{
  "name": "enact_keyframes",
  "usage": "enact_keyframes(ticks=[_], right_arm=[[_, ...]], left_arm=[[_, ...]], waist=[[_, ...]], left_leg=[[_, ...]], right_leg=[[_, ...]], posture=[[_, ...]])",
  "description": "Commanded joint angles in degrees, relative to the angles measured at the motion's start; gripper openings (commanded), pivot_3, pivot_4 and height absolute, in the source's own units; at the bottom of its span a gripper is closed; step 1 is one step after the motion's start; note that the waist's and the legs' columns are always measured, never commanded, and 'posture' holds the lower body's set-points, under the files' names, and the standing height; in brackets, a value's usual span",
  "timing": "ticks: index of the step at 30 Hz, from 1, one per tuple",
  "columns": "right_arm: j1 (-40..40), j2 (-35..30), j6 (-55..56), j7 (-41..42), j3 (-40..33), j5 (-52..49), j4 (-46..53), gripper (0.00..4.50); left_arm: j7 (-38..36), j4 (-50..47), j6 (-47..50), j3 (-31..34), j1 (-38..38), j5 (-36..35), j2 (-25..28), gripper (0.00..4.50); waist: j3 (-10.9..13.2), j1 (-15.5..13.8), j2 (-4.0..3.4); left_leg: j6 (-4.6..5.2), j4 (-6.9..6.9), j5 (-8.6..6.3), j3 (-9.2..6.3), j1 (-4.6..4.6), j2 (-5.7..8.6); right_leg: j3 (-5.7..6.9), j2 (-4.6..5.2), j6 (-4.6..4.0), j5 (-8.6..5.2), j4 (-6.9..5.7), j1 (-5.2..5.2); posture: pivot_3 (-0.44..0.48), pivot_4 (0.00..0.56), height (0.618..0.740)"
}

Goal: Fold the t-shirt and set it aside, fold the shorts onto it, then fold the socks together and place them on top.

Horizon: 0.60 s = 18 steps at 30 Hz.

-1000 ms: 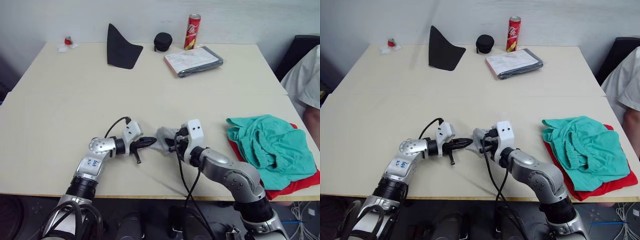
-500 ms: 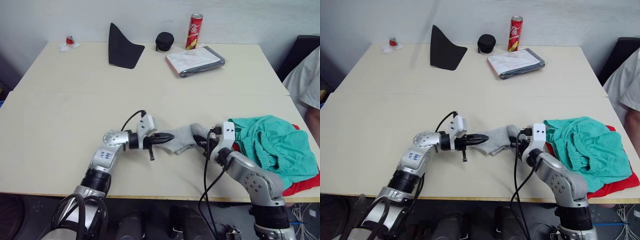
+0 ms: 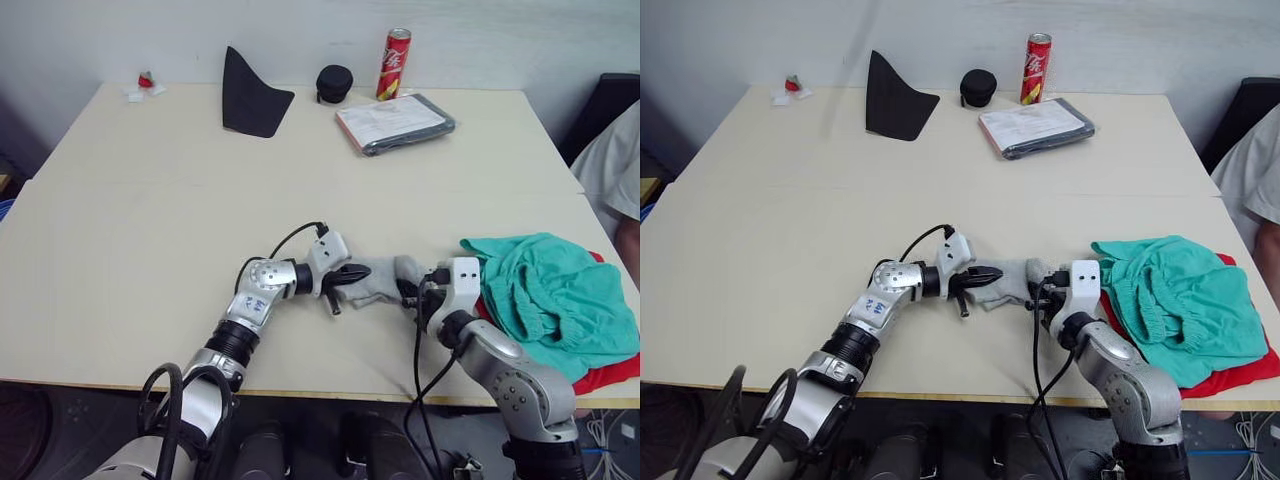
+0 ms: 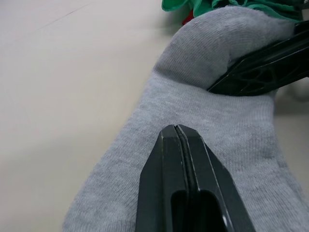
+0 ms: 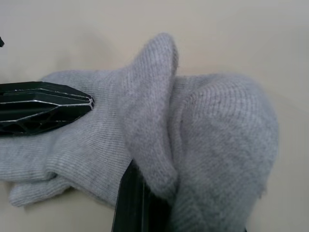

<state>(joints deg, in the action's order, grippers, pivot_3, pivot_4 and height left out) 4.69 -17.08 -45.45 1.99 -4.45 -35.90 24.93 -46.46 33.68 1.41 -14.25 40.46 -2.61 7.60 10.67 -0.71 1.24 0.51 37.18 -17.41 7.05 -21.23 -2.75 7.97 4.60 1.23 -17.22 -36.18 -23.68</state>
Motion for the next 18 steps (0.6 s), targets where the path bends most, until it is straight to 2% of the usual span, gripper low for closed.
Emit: enact_keyframes(ticks=[1,5,9,18], right_arm=[[0.21,-2.99,-2.13,-0.85,0.3,3.16,5.45,0.01],[4.5,-6.57,-3.78,-1.69,4.12,8.8,8.76,0.01],[9.48,-6.38,-6.8,-2.46,7.22,11.62,9.92,0.01],[15.62,-0.26,-12.28,-1.46,14.46,14.06,7.02,0.01]], left_arm=[[-0.02,1.55,2.02,-1.61,-1.95,2.54,1.26,0.0],[-0.39,0.56,2.74,-1.73,-2.91,2.69,2.34,0.0],[-0.08,-0.35,3.52,-2.02,-3.45,3.18,3.37,0.0],[1.22,-2.06,5.76,-2.17,-3.52,3.98,5.17,0.0]], waist=[[0.0,-0.03,0.0],[0.0,0.07,0.0],[0.0,0.35,0.0],[0.0,0.97,0.0]], left_leg=[[0.0,0.01,0.0,0.0,0.0,0.0],[0.0,-0.02,0.0,0.01,-0.01,-0.01],[-0.03,-0.05,0.02,0.0,0.01,-0.05],[-0.04,-0.04,0.02,0.01,0.03,-0.06]], right_leg=[[0.0,0.0,0.0,0.01,0.0,0.0],[-0.01,-0.01,0.0,0.01,0.04,-0.02],[0.0,-0.05,0.0,0.01,0.04,-0.02],[-0.01,-0.05,-0.02,0.02,0.01,-0.02]], posture=[[0.0,0.15,0.74],[0.0,0.15,0.74],[0.0,0.15,0.74],[0.0,0.15,0.74]])
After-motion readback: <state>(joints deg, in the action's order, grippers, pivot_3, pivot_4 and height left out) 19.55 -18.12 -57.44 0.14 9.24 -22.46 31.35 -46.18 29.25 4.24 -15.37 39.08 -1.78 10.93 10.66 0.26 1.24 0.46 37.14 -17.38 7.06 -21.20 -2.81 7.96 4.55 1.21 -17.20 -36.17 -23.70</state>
